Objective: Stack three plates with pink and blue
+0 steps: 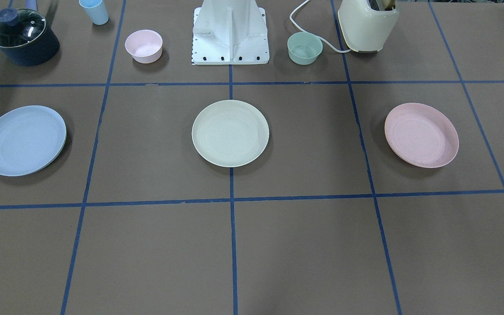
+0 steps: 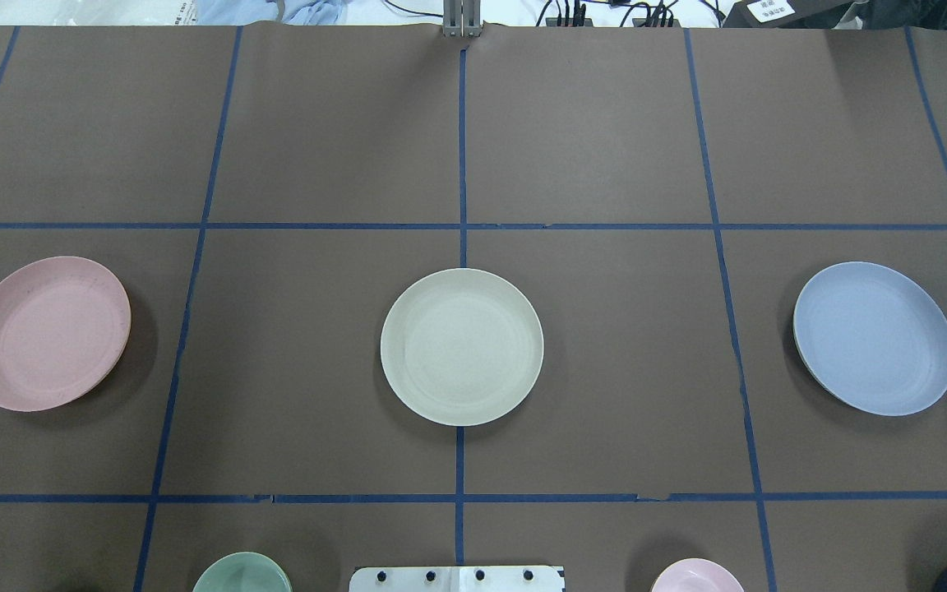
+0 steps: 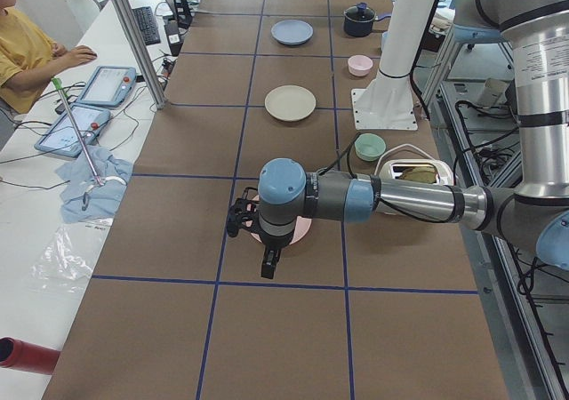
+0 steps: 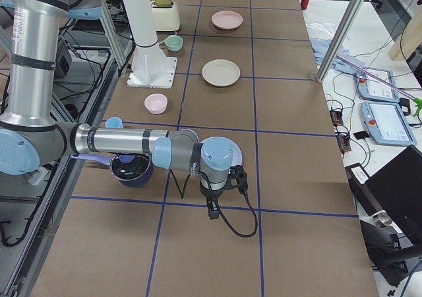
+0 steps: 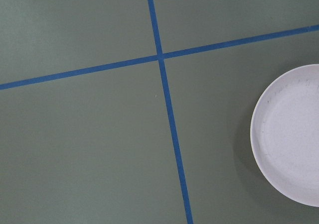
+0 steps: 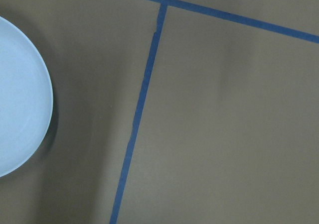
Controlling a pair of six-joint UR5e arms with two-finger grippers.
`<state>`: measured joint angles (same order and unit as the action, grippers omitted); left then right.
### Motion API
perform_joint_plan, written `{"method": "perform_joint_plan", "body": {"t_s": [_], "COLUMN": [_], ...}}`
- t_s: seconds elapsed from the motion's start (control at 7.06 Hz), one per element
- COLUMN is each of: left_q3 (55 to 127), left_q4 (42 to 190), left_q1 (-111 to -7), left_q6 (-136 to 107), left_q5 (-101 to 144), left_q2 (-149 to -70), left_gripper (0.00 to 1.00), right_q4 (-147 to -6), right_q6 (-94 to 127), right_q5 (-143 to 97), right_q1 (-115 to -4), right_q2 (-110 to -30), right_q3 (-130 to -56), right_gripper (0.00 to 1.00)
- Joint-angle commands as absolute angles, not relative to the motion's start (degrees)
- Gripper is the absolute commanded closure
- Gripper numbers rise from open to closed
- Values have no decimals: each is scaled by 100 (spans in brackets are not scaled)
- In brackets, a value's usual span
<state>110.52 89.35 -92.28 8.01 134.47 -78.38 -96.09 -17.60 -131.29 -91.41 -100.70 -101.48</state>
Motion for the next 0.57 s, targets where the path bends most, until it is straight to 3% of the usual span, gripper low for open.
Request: {"method": "perform_joint_plan", "body": {"t_s": [0.0,0.28,0.42], "left_q3": [11232,11040,10473], "left_q4": [9471,10733,11428], "left_q1": [-9229,-9229,-9229], "left_q6": [747,738,660], "left_q5": [13430,13403,13482], "left_q2": [-7918,-8286,-8610], "left_gripper": [0,0,0], "right_q4": [-9615,-8534,-7847], "right_q6": [-1749,-1601,-1069], "right_q5": [-13122,-13446,-13482], "right_q1": [-9141,-9141,-9132], "right_q2": [-10046,-10055,-10046], "right_q3": [-10404,-10538,-10538], "right_gripper": [0,0,0]}}
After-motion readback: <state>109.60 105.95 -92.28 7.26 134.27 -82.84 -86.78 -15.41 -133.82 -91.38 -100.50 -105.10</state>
